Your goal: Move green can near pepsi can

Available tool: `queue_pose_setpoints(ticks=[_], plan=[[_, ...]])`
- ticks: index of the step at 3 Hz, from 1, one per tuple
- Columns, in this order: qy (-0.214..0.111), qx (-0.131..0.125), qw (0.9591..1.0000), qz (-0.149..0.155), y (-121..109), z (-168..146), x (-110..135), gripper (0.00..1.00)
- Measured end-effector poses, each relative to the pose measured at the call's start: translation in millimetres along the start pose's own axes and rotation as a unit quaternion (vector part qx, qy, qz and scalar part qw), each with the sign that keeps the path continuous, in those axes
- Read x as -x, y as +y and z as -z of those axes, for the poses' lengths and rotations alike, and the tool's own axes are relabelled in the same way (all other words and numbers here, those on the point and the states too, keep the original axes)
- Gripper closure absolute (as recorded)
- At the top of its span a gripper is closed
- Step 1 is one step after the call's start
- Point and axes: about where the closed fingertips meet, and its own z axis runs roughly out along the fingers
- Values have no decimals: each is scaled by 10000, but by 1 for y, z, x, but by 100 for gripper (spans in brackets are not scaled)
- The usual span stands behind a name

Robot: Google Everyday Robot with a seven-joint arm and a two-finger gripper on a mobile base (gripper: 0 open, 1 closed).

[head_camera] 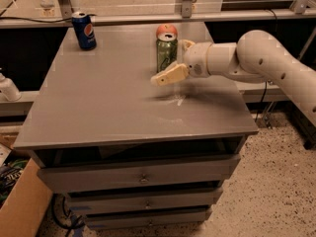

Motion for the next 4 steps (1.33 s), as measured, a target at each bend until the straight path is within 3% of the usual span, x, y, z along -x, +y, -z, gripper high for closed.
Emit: queue_pose_setpoints(ticks=[1,2,3,4], plan=[[-282,-62,9995,131,-11,-14,0,0],[-562,-196,9977,315,-25,-21,4,19],[-758,-284,9955,500,-39,-19,23,42],[-988,-232,9945,243,-43,-31,38,65]])
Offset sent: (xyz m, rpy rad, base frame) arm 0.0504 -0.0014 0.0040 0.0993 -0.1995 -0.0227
